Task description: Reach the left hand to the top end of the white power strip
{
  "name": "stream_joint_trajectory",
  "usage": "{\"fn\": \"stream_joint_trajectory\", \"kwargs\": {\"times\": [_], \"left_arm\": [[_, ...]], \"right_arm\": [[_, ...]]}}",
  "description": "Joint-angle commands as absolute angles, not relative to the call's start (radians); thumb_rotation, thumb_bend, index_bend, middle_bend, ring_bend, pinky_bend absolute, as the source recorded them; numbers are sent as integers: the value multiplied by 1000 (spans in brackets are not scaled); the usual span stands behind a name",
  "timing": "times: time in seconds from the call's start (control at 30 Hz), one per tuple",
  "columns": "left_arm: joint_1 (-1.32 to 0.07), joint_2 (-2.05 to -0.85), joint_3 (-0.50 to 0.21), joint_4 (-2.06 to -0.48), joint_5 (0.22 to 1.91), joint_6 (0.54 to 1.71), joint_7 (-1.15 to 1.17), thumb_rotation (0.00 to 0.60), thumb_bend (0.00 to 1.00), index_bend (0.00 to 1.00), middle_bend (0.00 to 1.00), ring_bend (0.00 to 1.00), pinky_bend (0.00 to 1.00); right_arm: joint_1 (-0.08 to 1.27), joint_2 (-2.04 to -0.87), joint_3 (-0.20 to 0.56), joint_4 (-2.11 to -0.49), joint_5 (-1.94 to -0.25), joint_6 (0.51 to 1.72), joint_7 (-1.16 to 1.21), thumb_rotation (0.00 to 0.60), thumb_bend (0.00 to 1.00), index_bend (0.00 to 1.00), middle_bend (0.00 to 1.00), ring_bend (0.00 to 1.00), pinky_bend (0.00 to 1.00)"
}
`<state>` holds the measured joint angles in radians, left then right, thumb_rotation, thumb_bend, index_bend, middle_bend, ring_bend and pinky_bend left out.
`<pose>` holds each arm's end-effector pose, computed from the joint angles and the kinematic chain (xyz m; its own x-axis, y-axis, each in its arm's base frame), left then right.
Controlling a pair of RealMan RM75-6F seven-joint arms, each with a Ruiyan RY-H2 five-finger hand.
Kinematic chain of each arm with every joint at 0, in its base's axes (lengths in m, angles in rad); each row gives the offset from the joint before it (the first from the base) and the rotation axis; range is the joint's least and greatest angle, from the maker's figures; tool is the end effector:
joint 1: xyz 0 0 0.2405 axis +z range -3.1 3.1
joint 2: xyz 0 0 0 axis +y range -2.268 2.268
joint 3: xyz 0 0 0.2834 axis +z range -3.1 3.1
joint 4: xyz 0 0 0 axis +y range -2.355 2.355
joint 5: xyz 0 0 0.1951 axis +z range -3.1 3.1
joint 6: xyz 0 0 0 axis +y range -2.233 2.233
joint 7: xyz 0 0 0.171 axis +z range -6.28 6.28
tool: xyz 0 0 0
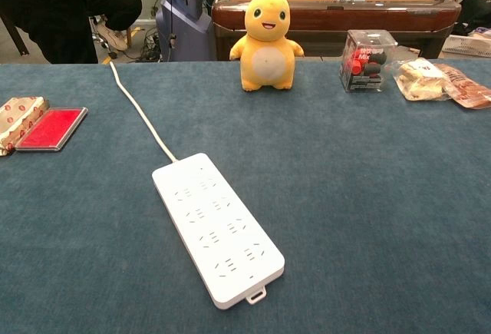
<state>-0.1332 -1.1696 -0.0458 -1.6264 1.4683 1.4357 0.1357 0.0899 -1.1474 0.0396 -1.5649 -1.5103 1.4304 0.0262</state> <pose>-0.3212 0.2230 0.1591 0.4580 0.0408 0.8880 0.8889 -0.0315 -0.4571 -0.3387 -0.2088 0.1683 0.3898 -0.0640 0.9187 -0.9209 -0.0195 0.3893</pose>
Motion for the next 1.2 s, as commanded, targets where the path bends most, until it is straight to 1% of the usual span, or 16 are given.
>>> {"fn": "stream_joint_trajectory", "kwargs": {"times": [0.03, 0.17, 0.23, 0.3, 0.37, 0.4, 0.43, 0.47, 0.53, 0.57, 0.67, 0.77, 0.9, 0.97, 1.03, 1.2], "left_arm": [[-136, -1173, -46, -1625, 1472, 1436, 133, 600, 43, 56, 437, 363, 594], [-140, -1176, -46, -1627, 1481, 1435, 131, 600, 44, 58, 439, 365, 598], [-146, -1179, -47, -1629, 1496, 1437, 126, 600, 43, 68, 448, 384, 620], [-162, -1180, -48, -1636, 1527, 1436, 119, 600, 43, 92, 463, 447, 691], [-188, -1174, -50, -1651, 1568, 1424, 121, 600, 43, 130, 502, 597, 853], [-203, -1170, -54, -1661, 1582, 1415, 128, 600, 46, 142, 524, 643, 897], [-224, -1167, -61, -1675, 1602, 1402, 142, 600, 67, 163, 567, 719, 954], [-240, -1166, -68, -1684, 1615, 1394, 156, 600, 113, 187, 620, 779, 984], [-281, -1168, -85, -1709, 1632, 1361, 186, 600, 219, 226, 731, 855, 1000], [-299, -1170, -92, -1722, 1634, 1342, 195, 600, 281, 244, 805, 893, 1000], [-363, -1170, -111, -1771, 1623, 1256, 218, 600, 448, 293, 989, 987, 1000], [-428, -1170, -133, -1821, 1595, 1165, 250, 600, 543, 327, 1000, 1000, 1000], [-505, -1178, -163, -1880, 1535, 1059, 304, 600, 604, 344, 1000, 1000, 1000], [-545, -1181, -180, -1914, 1470, 996, 338, 600, 640, 346, 1000, 1000, 1000], [-585, -1186, -197, -1932, 1404, 943, 373, 600, 649, 346, 1000, 1000, 1000], [-662, -1220, -218, -1934, 1263, 873, 460, 600, 650, 328, 1000, 1000, 1000]], "right_arm": [[93, -1141, 40, -1574, -1514, 1431, 7, 600, 59, 419, 225, 213, 486], [97, -1131, 38, -1581, -1518, 1425, -7, 600, 63, 419, 225, 213, 489], [100, -1125, 35, -1587, -1525, 1422, 8, 600, 65, 419, 225, 214, 478], [102, -1114, 33, -1595, -1532, 1419, 26, 600, 68, 419, 227, 213, 473], [102, -1105, 33, -1603, -1535, 1424, 30, 600, 68, 419, 228, 213, 472], [101, -1102, 34, -1606, -1536, 1427, 29, 600, 68, 419, 229, 213, 472], [99, -1100, 35, -1610, -1536, 1431, 27, 600, 68, 419, 229, 213, 472], [98, -1097, 35, -1614, -1535, 1434, 27, 600, 68, 419, 231, 214, 472], [95, -1090, 33, -1621, -1535, 1436, 26, 600, 68, 419, 234, 214, 472], [93, -1086, 32, -1624, -1534, 1437, 25, 600, 68, 419, 234, 213, 472], [85, -1073, 31, -1636, -1530, 1446, 20, 600, 68, 419, 236, 213, 472], [77, -1062, 33, -1644, -1523, 1458, 22, 600, 68, 419, 240, 213, 472], [71, -1048, 37, -1648, -1511, 1461, 28, 600, 68, 419, 244, 213, 472], [70, -1042, 38, -1649, -1507, 1460, 32, 600, 69, 419, 246, 213, 472], [71, -1035, 40, -1650, -1503, 1457, 36, 600, 68, 419, 248, 214, 472], [73, -1019, 48, -1658, -1497, 1456, 48, 600, 69, 419, 252, 213, 472]]}}
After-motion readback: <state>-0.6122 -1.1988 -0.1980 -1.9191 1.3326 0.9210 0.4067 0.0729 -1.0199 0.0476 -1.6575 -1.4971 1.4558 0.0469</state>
